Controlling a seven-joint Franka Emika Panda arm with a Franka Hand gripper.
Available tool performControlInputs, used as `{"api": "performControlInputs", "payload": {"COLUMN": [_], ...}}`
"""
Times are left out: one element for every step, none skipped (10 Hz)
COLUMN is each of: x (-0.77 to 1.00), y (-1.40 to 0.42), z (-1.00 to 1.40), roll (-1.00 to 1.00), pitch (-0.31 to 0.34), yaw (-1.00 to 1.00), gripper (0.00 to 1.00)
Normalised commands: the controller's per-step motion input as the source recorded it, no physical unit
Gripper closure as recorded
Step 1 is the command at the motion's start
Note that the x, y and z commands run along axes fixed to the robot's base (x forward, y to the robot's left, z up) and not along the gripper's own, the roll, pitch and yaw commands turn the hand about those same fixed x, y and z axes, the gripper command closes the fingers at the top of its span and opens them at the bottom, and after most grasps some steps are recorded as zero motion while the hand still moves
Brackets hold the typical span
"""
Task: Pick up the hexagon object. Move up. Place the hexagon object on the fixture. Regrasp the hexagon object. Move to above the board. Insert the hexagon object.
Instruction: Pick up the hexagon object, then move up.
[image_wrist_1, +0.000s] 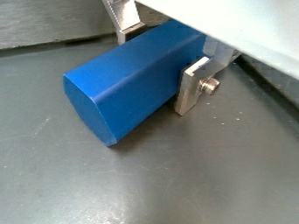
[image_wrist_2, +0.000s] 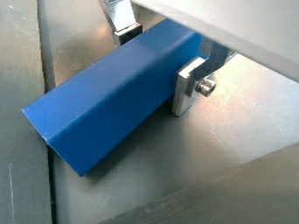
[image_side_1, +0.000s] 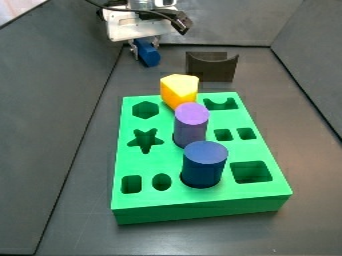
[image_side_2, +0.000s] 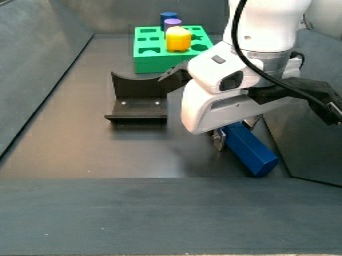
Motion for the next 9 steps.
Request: {"api": "performControlInputs", "payload": {"x": [0.0, 0.0, 0.0, 0.0, 0.0, 0.0, 0.0, -0.02, -0.03], "y": [0.0, 0.0, 0.0, 0.0, 0.0, 0.0, 0.0, 0.01, 0.01], "z": [0.0, 0.0, 0.0, 0.0, 0.0, 0.0, 0.83, 0.77, 0.68], "roll": [0.0, 0.0, 0.0, 0.0, 0.0, 0.0, 0.0, 0.0, 0.01], "pitch": [0.0, 0.0, 0.0, 0.0, 0.0, 0.0, 0.0, 0.016, 0.02], "yaw": [0.0, 0.0, 0.0, 0.0, 0.0, 0.0, 0.0, 0.01, 0.01], "gripper": [1.0, 1.0, 1.0, 1.0, 1.0, 1.0, 1.0, 1.0, 1.0]}}
